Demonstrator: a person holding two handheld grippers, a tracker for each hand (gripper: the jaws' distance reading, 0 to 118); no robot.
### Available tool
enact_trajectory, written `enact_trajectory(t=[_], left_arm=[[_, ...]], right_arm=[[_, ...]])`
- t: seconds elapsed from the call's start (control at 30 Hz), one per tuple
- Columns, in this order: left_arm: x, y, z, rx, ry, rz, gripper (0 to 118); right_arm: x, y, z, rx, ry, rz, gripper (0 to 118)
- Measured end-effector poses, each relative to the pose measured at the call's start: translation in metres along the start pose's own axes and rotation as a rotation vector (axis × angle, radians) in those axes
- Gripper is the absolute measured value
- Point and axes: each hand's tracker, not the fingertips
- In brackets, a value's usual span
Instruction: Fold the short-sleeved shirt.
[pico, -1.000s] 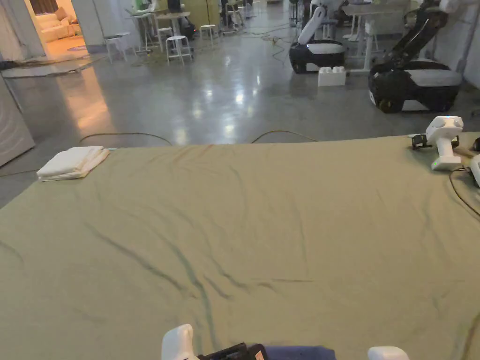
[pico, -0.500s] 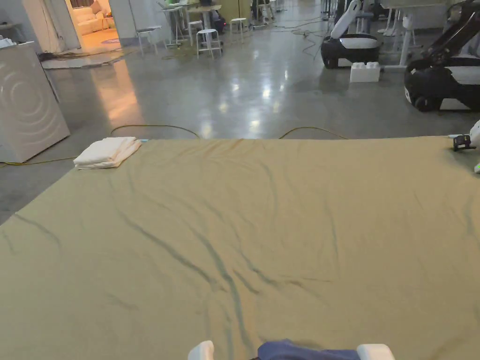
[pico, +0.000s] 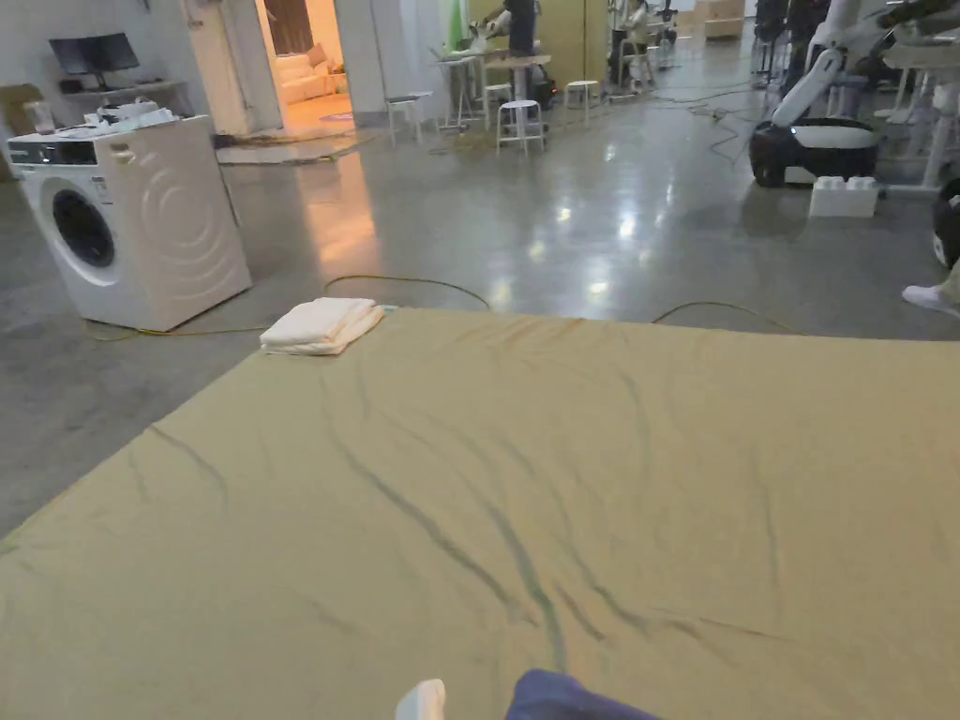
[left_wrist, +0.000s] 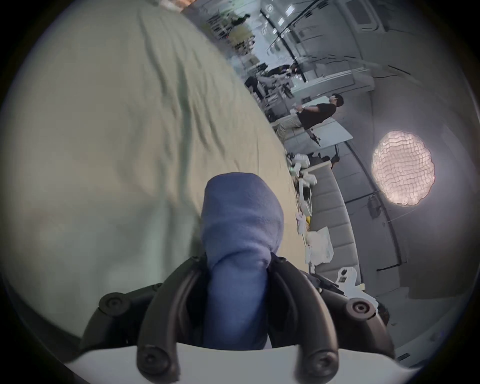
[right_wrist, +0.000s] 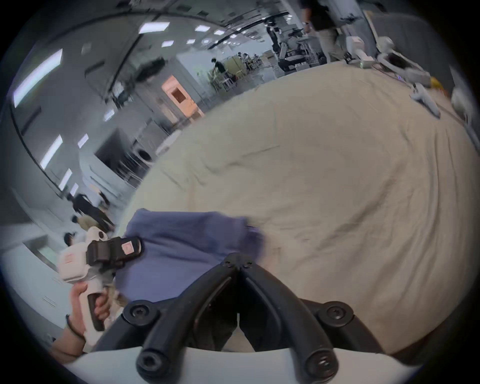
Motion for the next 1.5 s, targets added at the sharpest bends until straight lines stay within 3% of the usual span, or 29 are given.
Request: enact_trajectory(t=[0.1,0.23,0.3,0.33,0.37,0.47,0.5,0.67,0.77,0.83,0.93,1.03,1.17,1.23,1.37,1.43,1.47,1.5], left_arm=[[-0.031,0.058,0.063,0.095,0.193,-0.088,35],[-0.075,0.127,0.107,0.148,0.523,-0.042,35],[-0.088,0.148,0.113,0.174,0.578,-0.021,35],[-0.094,0.156,0.113,0.173,0.578,-0.004,36],[-0.097,0.16,0.111,0.185,0.605,0.007,41],[-0.091,0.162,0.099,0.232,0.814,-0.062,83],[-0.087,0.162,0.1,0.226,0.824,-0.094,92],[-0.023,0.14,0.126,0.303,0.886,-0.433,92],[0.037,0.115,0.152,0.35,0.76,-0.574,92],[0.078,0.092,0.172,0.418,0.656,-0.632,92],[0.134,0.043,0.195,0.728,0.535,-0.798,92],[0.178,0.003,0.198,0.911,0.559,-0.887,92],[0.213,-0.041,0.184,0.929,0.68,-0.993,91],[0.226,-0.065,0.17,0.995,0.8,-1.001,91],[0.238,-0.081,0.154,0.849,0.63,-1.096,90],[0.24,-0.092,0.146,0.941,0.616,-1.105,86],[0.245,-0.091,0.144,0.943,0.591,-1.089,81],[0.249,-0.09,0.143,0.923,0.543,-1.036,67]], right_arm=[[0.016,-0.004,0.019,0.026,-0.151,-0.024,0],[0.034,-0.015,0.024,0.057,-0.113,-0.233,0],[0.039,-0.019,0.021,0.064,-0.081,-0.286,0],[0.037,-0.02,0.02,0.054,-0.083,-0.276,0],[0.034,-0.021,0.019,0.05,-0.089,-0.262,0],[0.029,-0.021,0.016,0.015,-0.118,-0.179,0],[0.027,-0.02,0.017,0.013,-0.12,-0.17,0],[0.02,-0.004,0.028,0.055,-0.111,-0.114,0],[0.002,0.011,0.044,0.115,-0.093,-0.037,0],[-0.014,0.022,0.06,0.182,-0.105,0.054,0],[-0.045,0.034,0.088,0.304,-0.176,0.252,0],[-0.075,0.041,0.121,0.417,-0.229,0.45,0],[-0.094,0.048,0.168,0.554,-0.179,0.432,0],[-0.098,0.045,0.191,0.634,-0.203,0.46,0],[-0.107,0.043,0.219,0.719,-0.25,0.518,0],[-0.11,0.043,0.223,0.718,-0.255,0.539,0],[-0.112,0.042,0.224,0.729,-0.263,0.543,0],[-0.114,0.042,0.224,0.738,-0.267,0.536,0]])
